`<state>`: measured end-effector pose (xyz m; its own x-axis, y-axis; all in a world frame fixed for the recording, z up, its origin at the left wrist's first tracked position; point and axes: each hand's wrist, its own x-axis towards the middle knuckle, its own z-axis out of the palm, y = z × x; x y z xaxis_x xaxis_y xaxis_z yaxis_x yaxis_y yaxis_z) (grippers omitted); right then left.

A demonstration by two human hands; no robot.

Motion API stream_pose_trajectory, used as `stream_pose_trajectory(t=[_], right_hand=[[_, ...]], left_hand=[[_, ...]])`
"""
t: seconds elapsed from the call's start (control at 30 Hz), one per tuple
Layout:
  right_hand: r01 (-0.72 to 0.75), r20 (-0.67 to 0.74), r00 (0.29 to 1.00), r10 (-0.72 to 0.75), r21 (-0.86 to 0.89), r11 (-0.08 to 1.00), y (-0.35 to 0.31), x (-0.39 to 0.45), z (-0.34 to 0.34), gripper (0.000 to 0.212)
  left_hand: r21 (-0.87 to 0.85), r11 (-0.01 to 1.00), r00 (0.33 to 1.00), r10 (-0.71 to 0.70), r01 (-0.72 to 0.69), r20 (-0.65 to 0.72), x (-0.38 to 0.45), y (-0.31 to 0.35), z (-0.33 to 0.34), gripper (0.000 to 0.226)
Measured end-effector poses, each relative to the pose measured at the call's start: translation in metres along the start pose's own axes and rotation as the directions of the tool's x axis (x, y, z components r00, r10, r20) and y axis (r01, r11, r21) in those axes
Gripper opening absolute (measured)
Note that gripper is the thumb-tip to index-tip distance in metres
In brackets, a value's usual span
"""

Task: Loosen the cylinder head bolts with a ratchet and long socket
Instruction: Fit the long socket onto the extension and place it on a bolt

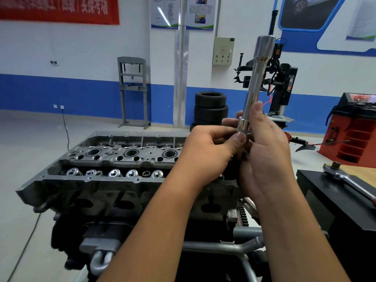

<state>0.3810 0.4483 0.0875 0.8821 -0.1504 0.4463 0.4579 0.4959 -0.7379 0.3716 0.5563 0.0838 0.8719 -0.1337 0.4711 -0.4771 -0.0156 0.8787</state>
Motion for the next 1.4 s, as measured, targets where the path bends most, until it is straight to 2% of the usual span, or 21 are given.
stream_pose_trajectory(t=[0.13,0.23,0.33,0.43,0.53,0.63,0.7,0.87,1.03,1.13,1.23,1.33,1.4], right_hand=[[-0.003,0.059,0.998,0.006,-0.049,0.999,-0.003,0.002,-0.005,0.032],[-0.063,0.115,0.991,0.070,-0.062,0.996,-0.007,0.003,-0.009,0.036],[-0.095,0.127,0.987,0.101,-0.056,0.994,-0.009,0.003,-0.010,0.040],[-0.069,0.110,0.991,0.070,-0.011,0.998,-0.008,0.003,-0.007,0.031],[-0.039,0.114,0.993,0.037,0.016,0.999,-0.008,0.002,-0.008,0.024],[0.008,0.158,0.987,0.002,-0.063,0.998,-0.010,0.001,-0.014,0.034],[0.034,0.173,0.985,-0.013,-0.122,0.992,-0.012,0.002,-0.018,0.033],[-0.061,0.176,0.981,0.080,-0.112,0.992,-0.013,0.002,-0.018,0.037],[0.023,0.150,0.989,-0.003,-0.131,0.991,-0.013,-0.002,-0.010,0.031],[-0.009,0.133,0.991,0.022,-0.097,0.995,-0.012,0.000,-0.008,0.026],[-0.066,0.116,0.990,0.077,-0.092,0.994,-0.010,0.003,-0.008,0.037],[-0.041,0.102,0.993,0.050,-0.089,0.995,-0.009,0.002,-0.003,0.031],[0.013,0.079,0.997,-0.002,-0.131,0.991,-0.006,0.000,-0.001,0.039]], left_hand=[[-0.001,0.999,0.999,-0.032,0.032,0.018,0.000,0.003,-0.006,0.011],[0.028,1.000,0.999,-0.013,0.012,0.047,0.001,0.008,-0.010,0.024],[0.042,0.999,0.998,0.008,-0.010,0.057,0.004,0.010,-0.009,0.026],[0.055,0.997,0.999,0.048,-0.048,-0.003,0.006,0.009,-0.008,0.020],[0.034,0.997,0.998,0.066,-0.067,0.010,0.007,0.009,-0.010,0.012],[0.012,0.997,0.996,0.072,-0.073,0.048,0.007,0.011,-0.013,0.008],[0.034,0.996,0.995,0.078,-0.080,0.066,0.008,0.011,-0.014,0.012],[0.011,1.000,0.992,0.024,-0.026,0.122,0.009,0.005,-0.012,0.020],[-0.036,0.997,0.996,0.066,-0.064,0.058,0.007,0.003,-0.013,0.008],[-0.061,0.996,0.994,0.063,-0.057,0.090,0.006,0.002,-0.013,0.011],[-0.082,0.997,0.992,0.022,-0.012,0.125,0.005,0.000,-0.013,0.021],[-0.042,0.997,0.995,0.061,-0.058,0.080,0.005,-0.002,-0.013,0.014],[0.032,0.994,0.994,0.102,-0.104,0.039,0.007,-0.004,-0.012,0.009]])
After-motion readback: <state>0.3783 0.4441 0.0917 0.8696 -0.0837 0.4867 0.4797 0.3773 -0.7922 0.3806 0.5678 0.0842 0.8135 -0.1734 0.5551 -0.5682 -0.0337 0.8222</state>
